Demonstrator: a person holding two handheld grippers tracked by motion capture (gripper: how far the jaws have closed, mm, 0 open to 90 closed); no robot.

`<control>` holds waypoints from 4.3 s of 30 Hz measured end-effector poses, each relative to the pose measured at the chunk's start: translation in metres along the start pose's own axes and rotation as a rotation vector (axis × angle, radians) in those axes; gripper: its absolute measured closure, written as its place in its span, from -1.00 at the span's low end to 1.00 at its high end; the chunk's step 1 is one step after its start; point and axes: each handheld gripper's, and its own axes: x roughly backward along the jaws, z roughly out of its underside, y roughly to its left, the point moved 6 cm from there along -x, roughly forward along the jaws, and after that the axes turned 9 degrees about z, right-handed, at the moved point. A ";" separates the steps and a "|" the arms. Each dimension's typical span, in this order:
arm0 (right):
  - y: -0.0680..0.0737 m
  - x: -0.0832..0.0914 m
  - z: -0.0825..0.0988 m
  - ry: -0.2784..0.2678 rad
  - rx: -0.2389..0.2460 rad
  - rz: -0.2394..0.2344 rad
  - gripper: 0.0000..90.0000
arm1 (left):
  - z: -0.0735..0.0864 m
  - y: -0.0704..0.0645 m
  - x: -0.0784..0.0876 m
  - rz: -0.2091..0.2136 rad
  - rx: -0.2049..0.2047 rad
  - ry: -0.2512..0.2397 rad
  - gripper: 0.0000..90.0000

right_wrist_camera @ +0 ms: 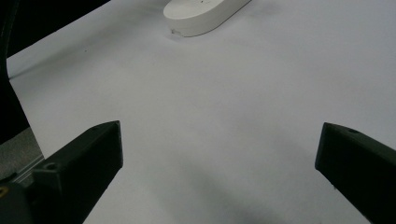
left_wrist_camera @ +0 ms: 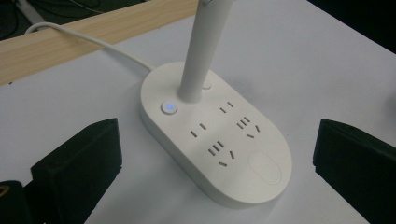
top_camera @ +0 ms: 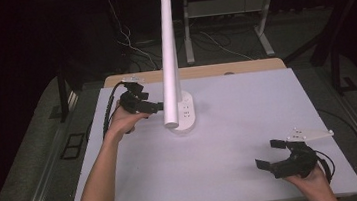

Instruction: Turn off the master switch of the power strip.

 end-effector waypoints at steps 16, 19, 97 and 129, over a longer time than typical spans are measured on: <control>-0.001 0.001 0.000 -0.005 -0.006 0.001 -1.00 | -0.013 0.016 -0.010 -0.039 0.032 -0.023 -0.88; -0.001 0.001 0.000 -0.005 -0.007 -0.001 -1.00 | -0.015 0.018 -0.013 -0.037 0.039 -0.015 -0.74; -0.002 0.000 0.001 0.002 -0.004 0.000 -1.00 | 0.005 0.044 -0.080 -0.033 0.280 -0.061 0.99; 0.000 0.004 -0.001 -0.013 0.022 0.013 -1.00 | 0.008 0.040 -0.086 -0.139 0.322 -0.045 1.00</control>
